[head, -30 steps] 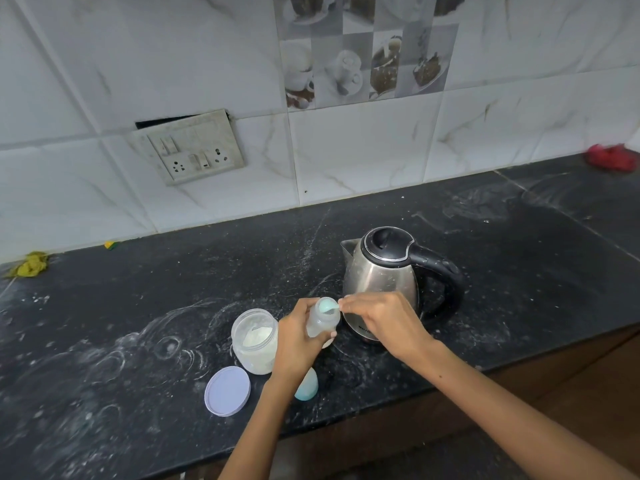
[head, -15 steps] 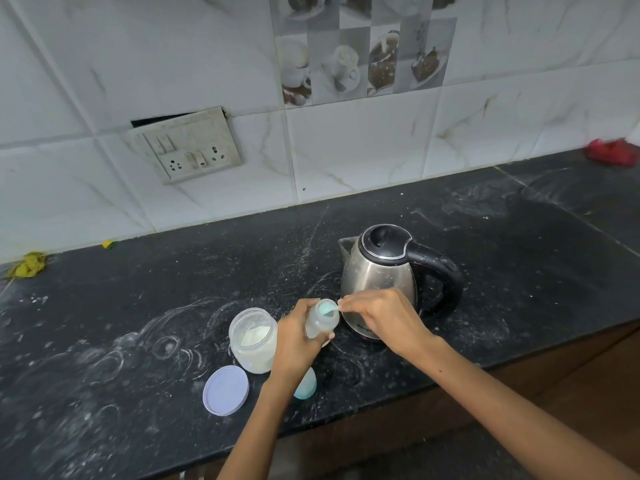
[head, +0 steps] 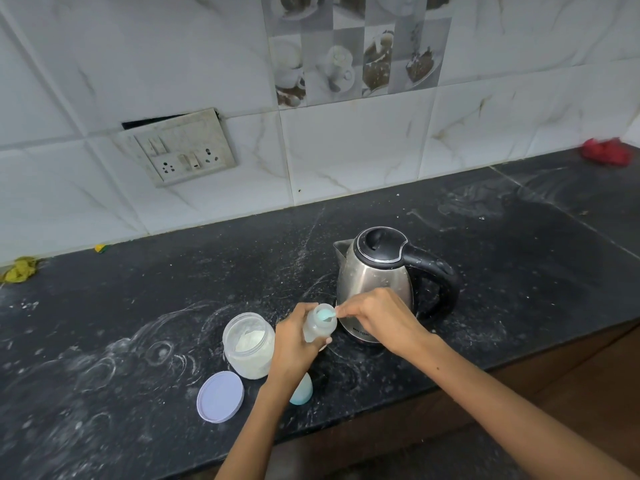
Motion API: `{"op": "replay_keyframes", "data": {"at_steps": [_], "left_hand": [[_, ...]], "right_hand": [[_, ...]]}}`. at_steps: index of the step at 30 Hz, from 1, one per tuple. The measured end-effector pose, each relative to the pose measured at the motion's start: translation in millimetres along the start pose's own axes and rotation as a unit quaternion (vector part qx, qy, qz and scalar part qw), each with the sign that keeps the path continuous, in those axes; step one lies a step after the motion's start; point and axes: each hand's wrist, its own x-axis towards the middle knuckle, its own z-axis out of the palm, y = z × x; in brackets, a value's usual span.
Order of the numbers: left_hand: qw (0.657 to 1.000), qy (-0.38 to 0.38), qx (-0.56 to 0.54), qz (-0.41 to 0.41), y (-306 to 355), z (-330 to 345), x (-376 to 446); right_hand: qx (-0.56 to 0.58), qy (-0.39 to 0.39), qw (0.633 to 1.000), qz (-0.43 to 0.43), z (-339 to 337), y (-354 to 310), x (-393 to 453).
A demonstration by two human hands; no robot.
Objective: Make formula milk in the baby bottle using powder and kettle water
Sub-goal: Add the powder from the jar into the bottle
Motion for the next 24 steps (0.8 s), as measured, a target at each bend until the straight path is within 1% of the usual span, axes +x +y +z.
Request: {"op": "replay_keyframes", "data": {"at_steps": [2,4,7,8,10,12,15,18,21,24], "left_hand": [[1.000,0.005,-0.011,-0.004,0,-1,1],[1.000,0.006,-0.007,-0.005,0,-1,2],[1.000,0.003,-0.023,-0.008,-1,-1,2],[1.000,0.007,-0.022,-0.008,-1,-1,1],[1.000,0.005,-0.020,-0.012,-2,0,0],[0.999,0.000,-0.034,-0.020,-2,3,-2],[0.998,0.009,-0.049,-0.037,-4,6,-4],[0.996,0.017,-0.064,-0.052,-8,9,-6],[0.995,0.016,-0.073,-0.073,-12,13,-11],[0.995,0.018,-0.073,-0.070,-13,12,-13]], "right_hand": [[0.008,0.015,1.000,-0.016,2,2,-1],[0.004,0.010,1.000,-0.008,-1,1,0],[-0.005,0.018,0.999,-0.033,0,1,-1],[-0.001,0.010,1.000,-0.023,0,1,0],[0.017,-0.017,0.999,0.031,1,0,1],[0.060,0.003,0.993,0.100,1,0,4],[0.158,0.071,0.965,0.195,-2,-1,7],[0.245,0.107,0.927,0.263,3,-1,3],[0.289,0.138,0.900,0.296,11,-1,-7],[0.340,0.169,0.869,0.318,22,-6,-16]]}}
